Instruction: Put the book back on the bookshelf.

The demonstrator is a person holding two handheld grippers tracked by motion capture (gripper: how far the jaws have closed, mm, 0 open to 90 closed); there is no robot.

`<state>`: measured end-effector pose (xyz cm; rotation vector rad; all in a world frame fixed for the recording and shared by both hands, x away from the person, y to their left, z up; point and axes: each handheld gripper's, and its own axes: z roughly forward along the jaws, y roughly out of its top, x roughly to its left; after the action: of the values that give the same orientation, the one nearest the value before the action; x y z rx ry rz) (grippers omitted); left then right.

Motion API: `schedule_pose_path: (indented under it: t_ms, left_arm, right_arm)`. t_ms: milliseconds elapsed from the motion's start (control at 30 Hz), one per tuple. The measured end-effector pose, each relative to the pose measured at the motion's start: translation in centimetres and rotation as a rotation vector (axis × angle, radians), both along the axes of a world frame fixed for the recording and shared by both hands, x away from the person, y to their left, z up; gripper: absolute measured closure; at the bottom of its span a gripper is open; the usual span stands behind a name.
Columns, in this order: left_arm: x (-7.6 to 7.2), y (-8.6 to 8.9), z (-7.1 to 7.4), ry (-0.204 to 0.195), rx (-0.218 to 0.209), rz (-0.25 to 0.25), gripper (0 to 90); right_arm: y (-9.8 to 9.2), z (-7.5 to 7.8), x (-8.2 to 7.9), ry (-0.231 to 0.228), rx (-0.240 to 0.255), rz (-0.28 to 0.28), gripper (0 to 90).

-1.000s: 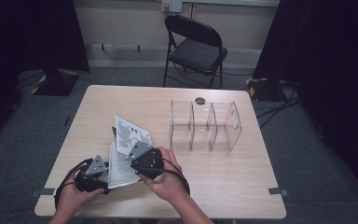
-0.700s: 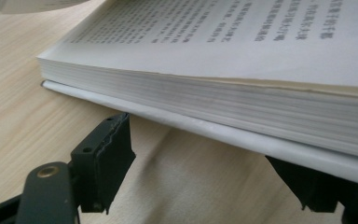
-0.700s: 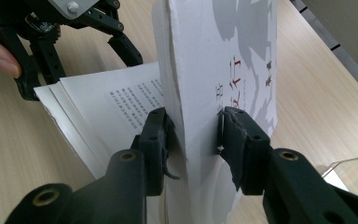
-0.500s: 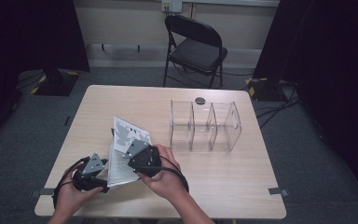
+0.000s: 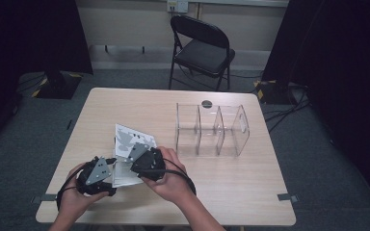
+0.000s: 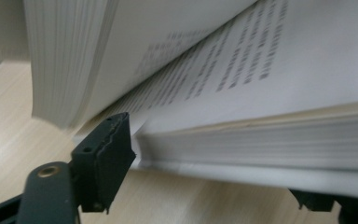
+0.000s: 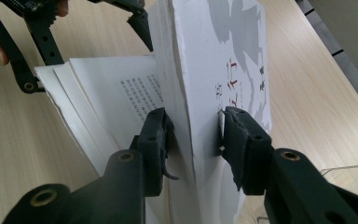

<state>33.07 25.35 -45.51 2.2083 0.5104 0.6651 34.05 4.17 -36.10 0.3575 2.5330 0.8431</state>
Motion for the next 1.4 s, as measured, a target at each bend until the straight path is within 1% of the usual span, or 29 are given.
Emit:
schedule_pose_path:
  t_ms: [33,67,100,133,167,267,300,367,433,467,500,567,600,633,667,733,767,800,833,867,900,1000,1033,1100,1133,1233,1300,1367,1400]
  left_arm:
    - [0.0,-0.1,0.0,0.002,-0.002,-0.005,21.8]
    - [0.0,-0.1,0.0,-0.003,0.018,-0.016,22.0]
    - [0.0,-0.1,0.0,-0.003,0.018,-0.016,23.8]
    - [-0.1,-0.1,0.1,-0.015,0.046,-0.021,23.8]
    - [-0.2,-0.1,0.3,-0.039,0.071,-0.029,28.0]
    - [-0.6,-0.1,0.7,-0.099,0.100,-0.065,40.8]
    - [-0.7,-0.1,0.8,-0.111,0.101,-0.064,48.8]
    - [-0.9,-0.1,1.0,-0.131,0.102,-0.071,51.8]
    - [-0.9,-0.1,1.3,-0.112,0.093,-0.067,53.4]
    - [-0.9,-0.1,1.4,-0.106,0.084,-0.066,53.7]
    - [-0.9,-0.2,1.5,-0.101,0.083,-0.066,54.0]
    - [-1.0,-0.2,1.9,-0.093,0.084,-0.064,55.3]
    - [-0.9,-0.2,2.0,-0.088,0.079,-0.059,56.2]
    - [-0.9,-0.1,2.1,-0.082,0.074,-0.057,56.8]
    - [-0.8,-0.1,2.1,-0.083,0.078,-0.058,57.3]
    - [-0.8,-0.1,2.3,-0.072,0.074,-0.054,57.4]
    - [-0.8,-0.1,2.4,-0.069,0.074,-0.053,57.4]
    - [-0.7,-0.1,2.5,-0.063,0.072,-0.053,57.5]
    - [-0.7,-0.1,2.7,-0.050,0.065,-0.046,57.5]
    - [-0.7,-0.1,2.9,-0.042,0.060,-0.044,57.6]
    - [-0.7,-0.1,3.2,-0.039,0.077,-0.045,58.0]
    - [-0.6,-0.1,3.7,-0.013,0.080,-0.039,58.7]
    - [-0.6,-0.1,3.9,-0.008,0.089,-0.048,59.5]
    - [-0.5,-0.1,4.2,0.003,0.098,-0.051,59.6]
    - [-0.5,-0.1,4.3,0.008,0.098,-0.053,59.6]
    - [-0.3,-0.1,4.7,0.026,0.104,-0.055,60.1]
    - [-0.1,-0.2,5.0,0.036,0.116,-0.055,60.2]
    - [0.0,-0.2,5.2,0.045,0.113,-0.053,60.3]
    - [0.0,-0.2,5.4,0.056,0.120,-0.054,60.8]
  right_arm:
    - [0.1,0.1,0.1,-0.002,-0.005,0.007,60.8]
    - [0.2,0.2,0.1,0.004,-0.015,0.013,60.5]
    - [0.2,0.2,0.1,0.004,-0.015,0.013,60.5]
    - [0.3,0.2,0.1,0.006,-0.021,0.020,60.5]
    - [0.5,0.1,0.1,0.009,-0.024,0.025,60.2]
    - [0.8,0.1,0.1,0.006,-0.054,0.042,59.4]
    - [0.9,0.1,0.1,0.001,-0.038,0.038,58.7]
    - [1.0,0.2,0.2,0.004,-0.040,0.040,58.4]
    - [0.9,0.4,0.2,0.000,-0.034,0.047,57.3]
    - [0.9,0.5,0.2,0.012,-0.030,0.044,56.5]
    - [0.9,0.5,0.3,0.007,-0.016,0.049,56.5]
    - [0.8,0.6,0.2,-0.003,-0.016,0.059,54.9]
    - [0.6,0.6,0.2,-0.005,0.002,0.065,51.9]
    - [0.4,0.6,0.4,0.030,0.039,0.063,47.5]
    - [-0.5,0.8,0.7,0.072,0.115,0.037,40.4]
    - [-0.8,0.8,0.8,0.058,0.123,0.027,38.2]
    - [-1.5,0.8,0.9,0.067,0.116,0.023,36.7]
    - [-2.4,0.8,0.8,0.053,0.123,0.003,35.7]
    - [-2.4,0.8,0.8,0.053,0.123,0.003,35.7]
    - [-3.2,0.8,0.7,0.067,0.143,-0.006,33.7]
    - [-3.9,0.7,0.6,0.075,0.169,-0.018,33.5]
    - [-5.9,0.2,0.6,0.088,0.197,-0.056,31.4]
    - [-7.4,-0.4,0.5,0.114,0.237,-0.065,31.4]
    - [-7.9,-0.7,0.6,0.119,0.245,-0.064,31.2]
    - [-8.7,-1.2,0.5,0.129,0.248,-0.087,30.4]
    - [-9.9,-3.3,0.3,0.167,0.251,-0.110,30.5]
    - [-10.3,-4.5,0.1,0.180,0.238,-0.120,29.8]
    - [-10.5,-5.9,0.1,0.200,0.231,-0.141,26.6]
    - [-10.7,-7.1,0.2,0.214,0.237,-0.147,26.5]
